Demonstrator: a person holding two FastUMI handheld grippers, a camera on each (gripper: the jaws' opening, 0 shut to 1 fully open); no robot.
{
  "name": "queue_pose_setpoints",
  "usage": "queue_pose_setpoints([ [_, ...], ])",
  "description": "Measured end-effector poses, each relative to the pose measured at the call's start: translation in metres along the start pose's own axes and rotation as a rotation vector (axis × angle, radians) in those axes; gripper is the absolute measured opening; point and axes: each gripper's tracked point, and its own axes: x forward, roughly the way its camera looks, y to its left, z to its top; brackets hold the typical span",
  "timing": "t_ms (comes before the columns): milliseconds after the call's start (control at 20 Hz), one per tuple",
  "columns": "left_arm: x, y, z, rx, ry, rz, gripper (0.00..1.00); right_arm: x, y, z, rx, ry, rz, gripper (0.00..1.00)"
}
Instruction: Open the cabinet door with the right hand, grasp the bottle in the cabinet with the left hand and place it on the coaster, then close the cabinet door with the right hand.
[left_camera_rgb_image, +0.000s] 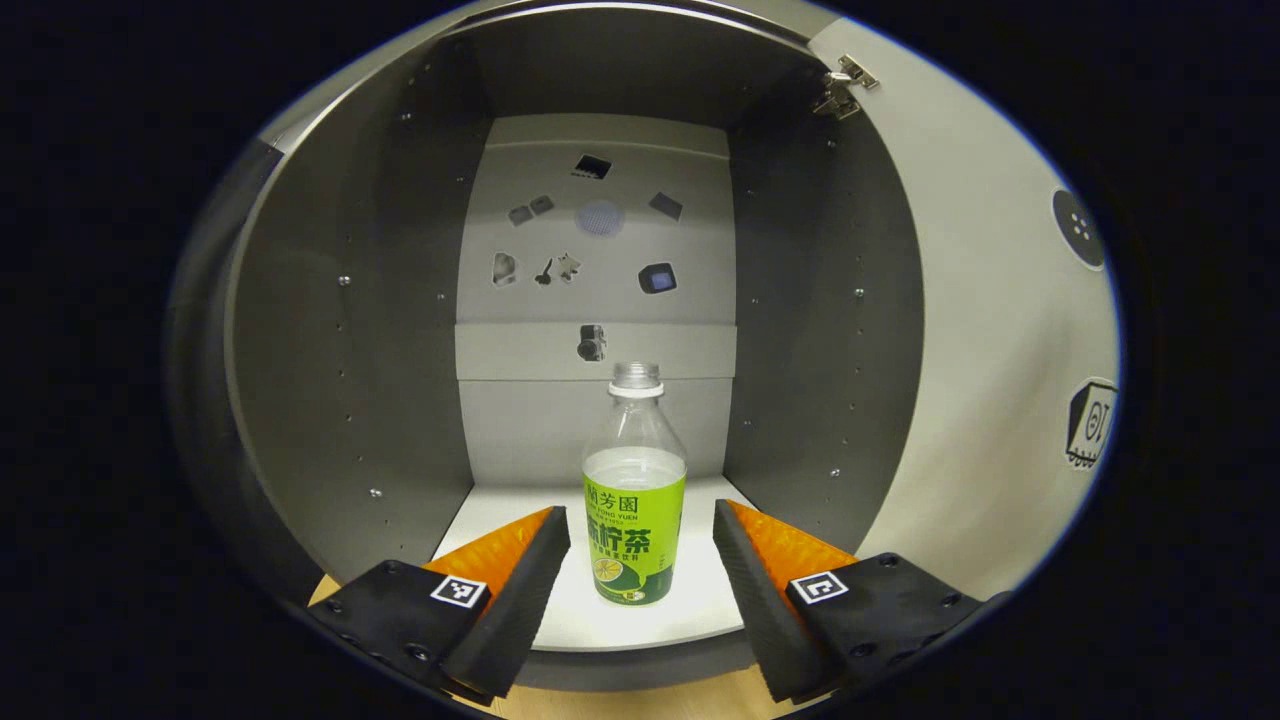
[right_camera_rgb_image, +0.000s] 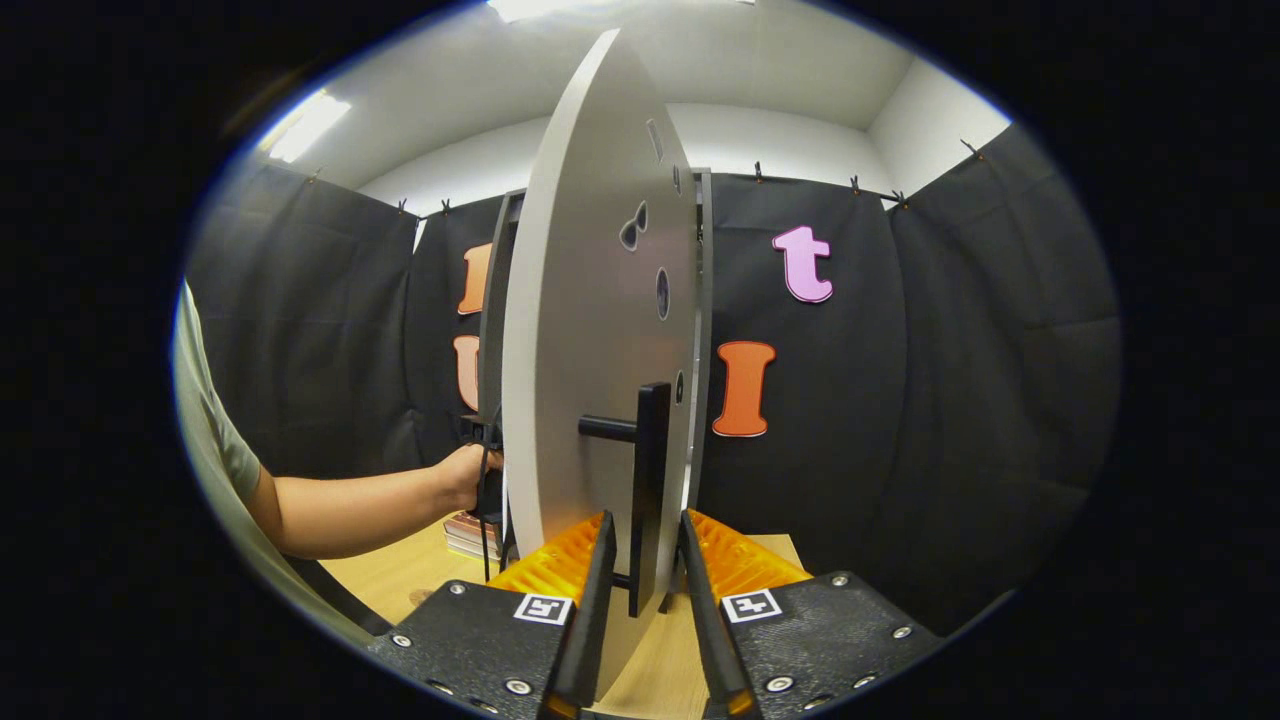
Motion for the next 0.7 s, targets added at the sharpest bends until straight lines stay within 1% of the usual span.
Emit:
queue_pose_setpoints([
  [100, 0.014, -0.001, -0.002, 0.001, 0.010, -0.010, 0.95, 0.000, -0.004, 0.000, 0.001, 0.002, -0.023, 0.45],
  [150, 0.022, -0.001, -0.003, 0.003, 0.010, -0.010, 0.95, 0.000, -0.005, -0.001, 0.004, 0.003, -0.033, 0.53],
  [200, 0.029, -0.001, -0.004, 0.007, 0.013, -0.012, 0.95, 0.000, -0.006, -0.002, 0.007, 0.004, -0.045, 0.49],
  [250, 0.035, -0.001, -0.003, 0.012, 0.015, -0.013, 0.95, -0.001, -0.008, -0.002, 0.008, 0.005, -0.058, 0.51],
  [300, 0.041, -0.004, -0.005, 0.021, 0.022, -0.030, 0.95, -0.001, -0.010, -0.001, 0.010, 0.004, -0.072, 0.51],
  [350, 0.043, -0.006, -0.006, 0.026, 0.027, -0.040, 0.95, -0.002, -0.012, -0.001, 0.012, 0.004, -0.084, 0.48],
  [450, 0.049, -0.008, -0.004, 0.031, 0.018, -0.053, 0.94, -0.005, -0.015, -0.001, 0.020, 0.003, -0.109, 0.58],
  [500, 0.048, -0.009, -0.003, 0.031, 0.018, -0.058, 0.83, -0.005, -0.017, -0.001, 0.026, 0.003, -0.120, 0.53],
  [650, 0.046, -0.010, -0.003, 0.002, 0.013, -0.067, 0.82, -0.005, -0.024, -0.003, 0.047, 0.002, -0.146, 0.53],
  [700, 0.043, -0.009, -0.002, -0.011, 0.011, -0.067, 0.81, -0.006, -0.023, -0.003, 0.055, 0.000, -0.144, 0.53],
])
